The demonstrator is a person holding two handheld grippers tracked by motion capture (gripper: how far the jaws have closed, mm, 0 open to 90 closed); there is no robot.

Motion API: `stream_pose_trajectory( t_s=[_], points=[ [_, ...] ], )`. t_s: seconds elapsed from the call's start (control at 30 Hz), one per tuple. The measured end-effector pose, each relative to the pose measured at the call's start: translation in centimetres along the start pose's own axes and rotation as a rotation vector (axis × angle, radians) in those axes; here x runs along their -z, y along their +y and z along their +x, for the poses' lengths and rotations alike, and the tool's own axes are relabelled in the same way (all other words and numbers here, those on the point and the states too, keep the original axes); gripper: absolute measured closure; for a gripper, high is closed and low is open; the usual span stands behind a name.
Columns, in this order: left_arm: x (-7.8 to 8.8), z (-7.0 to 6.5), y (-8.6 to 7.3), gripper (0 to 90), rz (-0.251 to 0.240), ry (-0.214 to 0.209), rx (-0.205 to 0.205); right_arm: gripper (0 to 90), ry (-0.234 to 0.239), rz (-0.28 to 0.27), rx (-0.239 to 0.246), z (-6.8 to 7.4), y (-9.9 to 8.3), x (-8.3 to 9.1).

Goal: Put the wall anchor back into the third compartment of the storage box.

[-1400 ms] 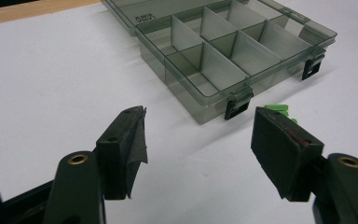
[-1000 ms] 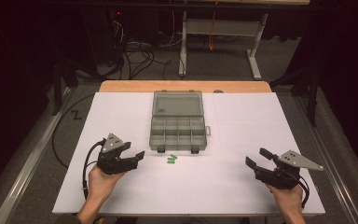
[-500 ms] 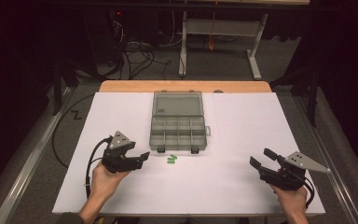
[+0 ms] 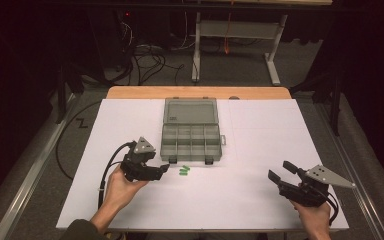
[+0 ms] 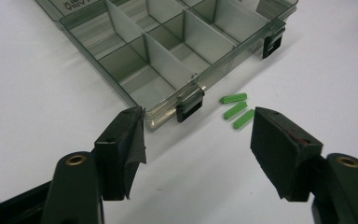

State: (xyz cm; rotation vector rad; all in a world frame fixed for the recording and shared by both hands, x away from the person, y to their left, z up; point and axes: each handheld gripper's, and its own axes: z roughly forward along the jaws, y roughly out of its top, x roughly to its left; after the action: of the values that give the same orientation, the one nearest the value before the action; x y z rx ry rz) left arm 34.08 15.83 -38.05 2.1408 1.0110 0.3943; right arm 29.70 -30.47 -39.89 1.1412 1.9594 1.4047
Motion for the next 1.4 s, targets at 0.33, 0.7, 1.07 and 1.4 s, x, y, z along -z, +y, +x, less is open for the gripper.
stream_pose_trajectory(
  t_s=[0.33,0.7,1.07,1.4],
  points=[
    [-0.1,-0.4,0.3,35.4,0.016,-0.02,-0.005,34.5,-0.001,0.014,0.008,0.1,-0.1,-0.1],
    [-1.6,-0.9,1.2,37.2,0.092,-0.05,-0.047,34.5,-0.003,0.014,0.002,0.0,-0.2,0.1],
    [-2.8,-1.1,1.3,43.6,0.102,-0.071,-0.077,34.7,-0.004,0.017,0.002,0.0,-0.2,0.1],
    [-4.0,-1.8,1.9,45.6,0.16,-0.06,-0.11,35.2,-0.003,0.023,0.002,0.0,-0.3,0.1]
  ],
)
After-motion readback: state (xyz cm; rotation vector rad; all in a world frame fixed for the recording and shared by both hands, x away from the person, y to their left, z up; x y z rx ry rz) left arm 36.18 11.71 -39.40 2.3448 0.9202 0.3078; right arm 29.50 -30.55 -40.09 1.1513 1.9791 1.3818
